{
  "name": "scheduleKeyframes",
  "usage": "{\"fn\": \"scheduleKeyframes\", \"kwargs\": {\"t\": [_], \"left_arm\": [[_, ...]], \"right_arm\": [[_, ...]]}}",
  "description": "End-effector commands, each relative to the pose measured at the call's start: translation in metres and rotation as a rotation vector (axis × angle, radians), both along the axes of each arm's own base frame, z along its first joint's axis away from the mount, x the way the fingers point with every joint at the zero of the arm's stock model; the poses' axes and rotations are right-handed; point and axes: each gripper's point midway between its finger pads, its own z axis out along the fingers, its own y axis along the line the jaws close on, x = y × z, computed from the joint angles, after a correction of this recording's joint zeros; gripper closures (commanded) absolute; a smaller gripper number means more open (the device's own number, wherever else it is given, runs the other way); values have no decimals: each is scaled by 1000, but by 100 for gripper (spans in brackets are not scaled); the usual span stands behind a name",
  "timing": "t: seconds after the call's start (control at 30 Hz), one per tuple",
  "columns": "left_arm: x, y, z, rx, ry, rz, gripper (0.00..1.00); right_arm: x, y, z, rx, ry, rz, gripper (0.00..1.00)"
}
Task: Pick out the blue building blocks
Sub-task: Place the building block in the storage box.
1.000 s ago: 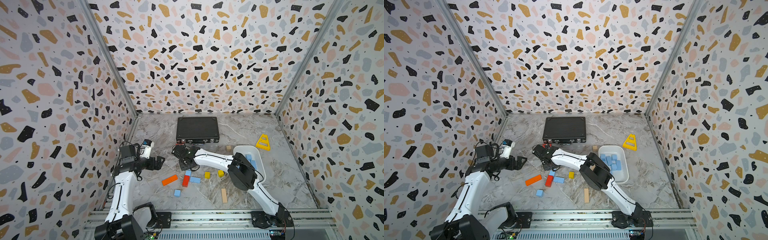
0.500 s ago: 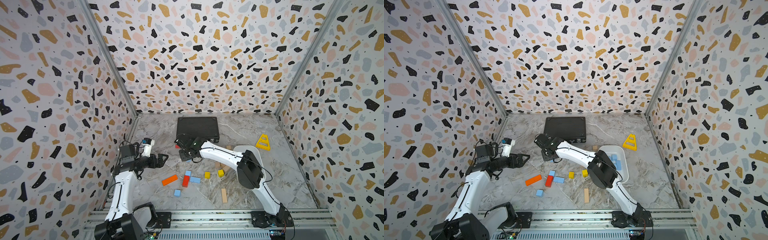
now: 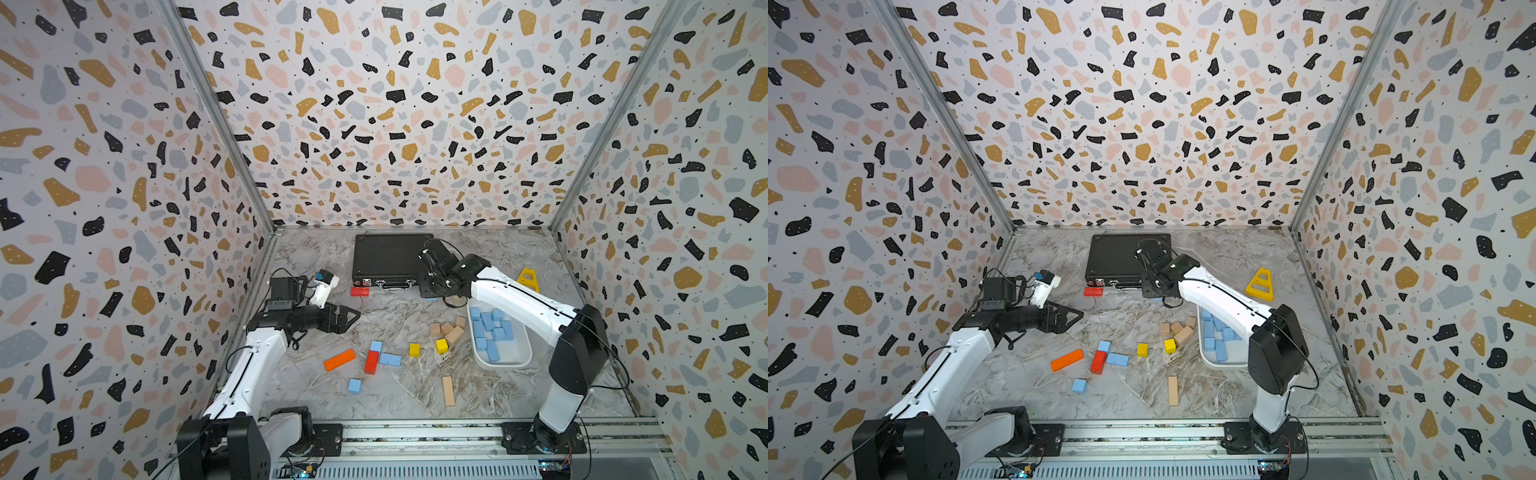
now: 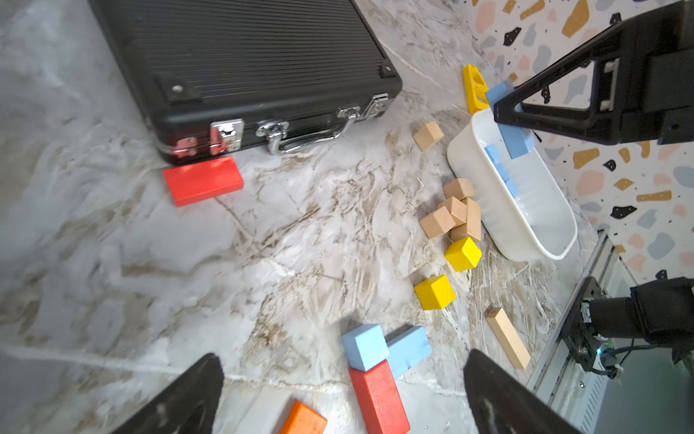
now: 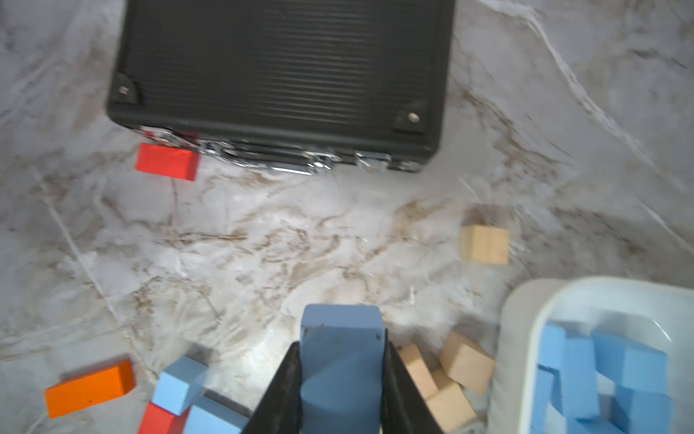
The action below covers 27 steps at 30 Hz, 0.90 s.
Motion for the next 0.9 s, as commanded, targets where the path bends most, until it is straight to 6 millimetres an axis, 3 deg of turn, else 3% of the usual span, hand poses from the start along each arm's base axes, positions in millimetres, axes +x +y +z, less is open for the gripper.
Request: {"fn": "scheduleKeyframes", "kwargs": {"t": [0.0, 0.13, 0.3, 0.43, 0.63, 0.87], "left_arm": [[11, -12, 17, 99, -80, -79, 0], [15, -37, 26, 105, -91, -164, 0], [18, -57, 14, 32, -32, -123, 0], [4, -64, 7, -56, -20, -126, 0], [-1, -60, 3, -32, -18, -132, 0], [-3, -62, 1, -37, -10, -147, 0]], "right_arm": [[-16, -47, 5, -28, 33, -93, 79], [-30, -95, -5, -51, 97, -191, 79], [-49, -134, -25, -60, 200, -297, 79], [-65, -158, -36, -86, 251, -375, 78], [-86, -180, -59, -106, 313, -474, 78], [-106, -192, -77, -125, 367, -522, 78]]}}
